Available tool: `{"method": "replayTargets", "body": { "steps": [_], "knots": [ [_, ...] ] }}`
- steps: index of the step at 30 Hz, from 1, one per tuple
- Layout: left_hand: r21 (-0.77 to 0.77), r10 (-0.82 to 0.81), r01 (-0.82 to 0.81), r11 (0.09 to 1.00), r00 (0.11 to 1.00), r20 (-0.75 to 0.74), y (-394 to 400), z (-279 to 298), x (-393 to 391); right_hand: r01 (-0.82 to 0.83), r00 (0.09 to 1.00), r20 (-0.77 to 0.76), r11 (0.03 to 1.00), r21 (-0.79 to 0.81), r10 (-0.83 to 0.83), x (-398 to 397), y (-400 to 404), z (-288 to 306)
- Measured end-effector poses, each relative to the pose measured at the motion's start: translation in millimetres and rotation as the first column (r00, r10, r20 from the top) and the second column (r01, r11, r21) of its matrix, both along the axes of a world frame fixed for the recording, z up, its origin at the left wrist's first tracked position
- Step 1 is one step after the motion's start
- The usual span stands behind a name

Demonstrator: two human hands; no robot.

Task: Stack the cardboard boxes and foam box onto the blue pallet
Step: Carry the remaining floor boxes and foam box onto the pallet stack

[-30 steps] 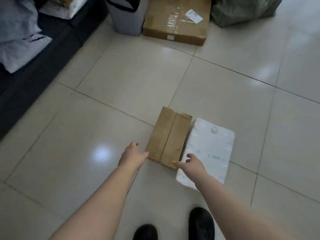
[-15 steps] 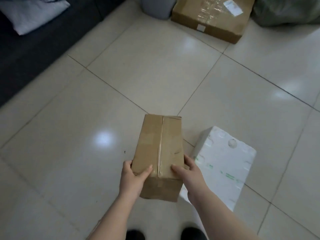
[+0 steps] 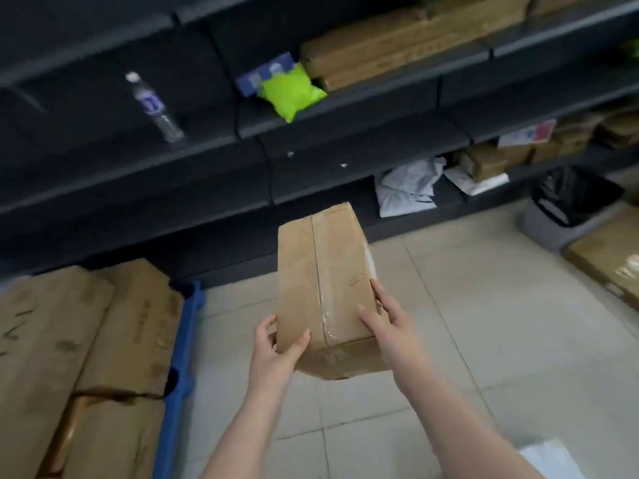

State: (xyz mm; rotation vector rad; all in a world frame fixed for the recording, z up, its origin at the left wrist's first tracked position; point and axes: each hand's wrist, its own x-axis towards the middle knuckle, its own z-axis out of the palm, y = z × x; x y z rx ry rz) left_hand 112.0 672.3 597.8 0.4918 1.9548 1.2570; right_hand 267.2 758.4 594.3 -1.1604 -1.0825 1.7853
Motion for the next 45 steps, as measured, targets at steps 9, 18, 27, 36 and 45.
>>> {"method": "replayTargets", "body": {
  "steps": [9,18,27,36,45],
  "knots": [
    [0.363,0.523,-0.485,0.795,0.852,-0.006,-234,175,-90,-0.422,0.893,-0.024,0.853,0.306,0.45,-143,-160,168],
    [0.321,0.815,-0.75,0.579,0.536,-0.22,-495,209,-96,-0.728,0.656,0.008,0.63,0.27,0.755,-215,-411,185],
    [0.302,0.886,-0.833,0.464,0.437,-0.155,-702,181,-97,-0.839,0.536,0.023,0.53,0.128,0.844,-239,-617,166],
    [0.297,0.902,-0.852,0.432,0.406,-0.146,-785,150,-144,-0.891,0.453,0.105,0.443,0.101,0.885,-306,-697,151],
    [0.242,0.873,-0.84,0.485,0.454,-0.177,-839,137,-309,-0.896,0.444,0.177,0.433,0.101,0.878,-481,-755,118]
  ]
}}
